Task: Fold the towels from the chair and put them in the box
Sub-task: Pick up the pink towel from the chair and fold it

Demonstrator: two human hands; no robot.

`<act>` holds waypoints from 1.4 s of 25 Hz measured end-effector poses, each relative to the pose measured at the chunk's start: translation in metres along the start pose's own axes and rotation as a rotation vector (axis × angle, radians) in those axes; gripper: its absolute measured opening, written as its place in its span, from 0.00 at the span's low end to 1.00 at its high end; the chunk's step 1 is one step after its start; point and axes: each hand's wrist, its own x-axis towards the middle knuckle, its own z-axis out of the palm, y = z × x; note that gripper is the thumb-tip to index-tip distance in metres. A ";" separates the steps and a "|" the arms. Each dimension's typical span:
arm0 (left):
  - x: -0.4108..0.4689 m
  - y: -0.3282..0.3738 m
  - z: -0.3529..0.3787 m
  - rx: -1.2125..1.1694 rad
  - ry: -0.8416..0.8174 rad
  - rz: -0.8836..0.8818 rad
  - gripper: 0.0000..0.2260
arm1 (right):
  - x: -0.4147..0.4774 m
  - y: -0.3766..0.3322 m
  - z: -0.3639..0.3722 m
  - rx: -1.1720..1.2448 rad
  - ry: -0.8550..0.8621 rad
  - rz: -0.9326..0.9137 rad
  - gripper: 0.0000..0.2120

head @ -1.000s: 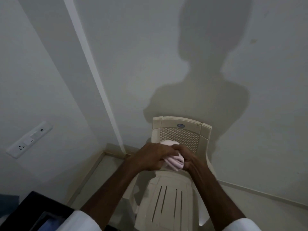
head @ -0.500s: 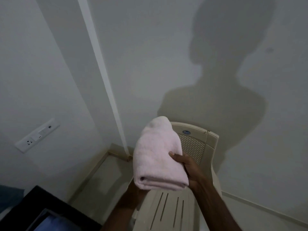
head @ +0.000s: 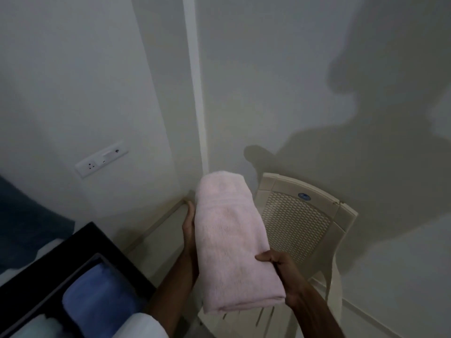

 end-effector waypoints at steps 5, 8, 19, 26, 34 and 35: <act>-0.002 -0.001 0.009 0.111 0.236 0.140 0.23 | 0.025 0.016 0.022 -0.206 -0.040 0.114 0.34; -0.028 0.018 -0.037 0.115 0.337 0.169 0.27 | 0.040 0.033 0.048 -0.254 -0.112 0.213 0.31; -0.089 0.088 -0.198 -0.013 0.671 0.112 0.17 | 0.120 0.130 0.158 -0.467 -0.141 0.415 0.23; -0.082 0.119 -0.331 -0.038 0.824 0.016 0.16 | 0.202 0.225 0.202 -0.543 -0.053 0.475 0.27; -0.037 0.153 -0.441 -0.182 0.686 0.027 0.17 | 0.313 0.304 0.215 -0.772 0.072 0.337 0.37; -0.030 0.155 -0.450 -0.186 0.674 0.019 0.17 | 0.321 0.307 0.214 -0.907 0.086 0.282 0.32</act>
